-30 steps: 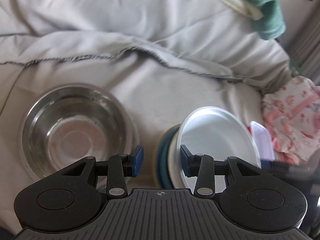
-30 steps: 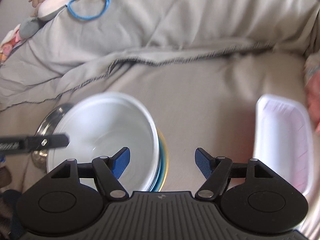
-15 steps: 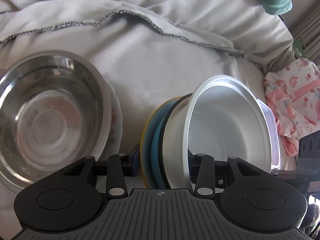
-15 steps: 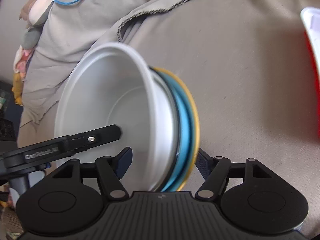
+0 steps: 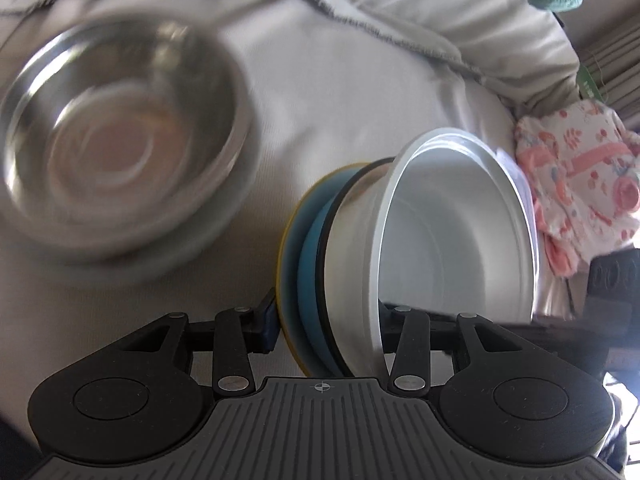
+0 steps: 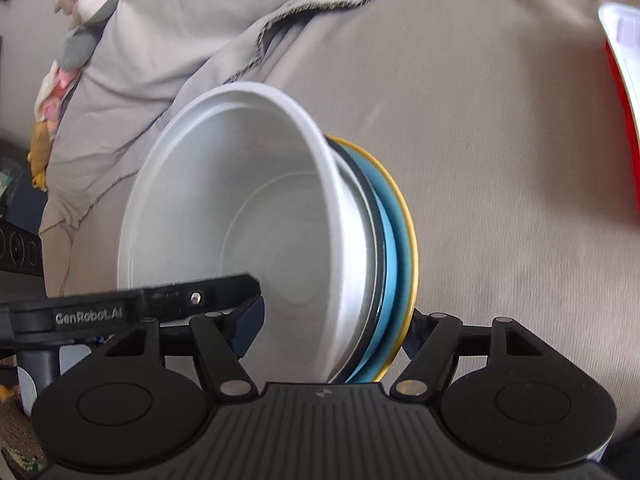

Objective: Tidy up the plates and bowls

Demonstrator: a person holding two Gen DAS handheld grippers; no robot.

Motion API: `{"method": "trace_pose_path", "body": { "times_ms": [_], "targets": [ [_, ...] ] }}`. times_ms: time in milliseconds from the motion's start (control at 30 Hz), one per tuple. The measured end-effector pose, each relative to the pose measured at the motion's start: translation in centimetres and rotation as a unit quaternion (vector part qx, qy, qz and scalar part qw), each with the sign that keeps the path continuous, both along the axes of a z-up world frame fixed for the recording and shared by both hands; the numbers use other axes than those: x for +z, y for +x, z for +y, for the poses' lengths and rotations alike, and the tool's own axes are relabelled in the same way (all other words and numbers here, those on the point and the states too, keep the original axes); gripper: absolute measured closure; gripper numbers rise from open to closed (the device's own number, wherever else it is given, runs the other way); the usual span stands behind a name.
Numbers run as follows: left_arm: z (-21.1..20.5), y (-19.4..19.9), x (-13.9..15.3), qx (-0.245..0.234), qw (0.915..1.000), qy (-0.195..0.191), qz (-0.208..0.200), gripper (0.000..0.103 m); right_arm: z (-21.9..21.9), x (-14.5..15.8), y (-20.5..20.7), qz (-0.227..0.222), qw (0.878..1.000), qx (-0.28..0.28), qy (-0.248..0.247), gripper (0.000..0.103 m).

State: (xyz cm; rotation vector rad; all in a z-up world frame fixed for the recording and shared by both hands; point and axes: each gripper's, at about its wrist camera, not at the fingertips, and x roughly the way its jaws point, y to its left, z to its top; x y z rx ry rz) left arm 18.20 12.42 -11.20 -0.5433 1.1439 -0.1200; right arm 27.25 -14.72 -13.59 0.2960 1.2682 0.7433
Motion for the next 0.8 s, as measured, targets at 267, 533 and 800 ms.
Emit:
{"method": "trace_pose_path", "body": {
  "times_ms": [267, 533, 800],
  "targets": [
    [0.0, -2.1, -0.7, 0.017, 0.9995, -0.021, -0.015, 0.059, 0.7, 0.8, -3.6, -0.060, 0.996, 0.023, -0.058, 0.032],
    [-1.2, -1.5, -1.6, 0.001, 0.9998, -0.010, -0.019, 0.053, 1.3, 2.3, -4.2, -0.182, 0.972, 0.008, -0.148, 0.024],
    [-0.7, -1.2, -2.5, -0.002, 0.9990, -0.044, -0.008, 0.049, 1.7, 2.2, -4.5, -0.232, 0.958, 0.007, -0.170, 0.018]
  ]
}}
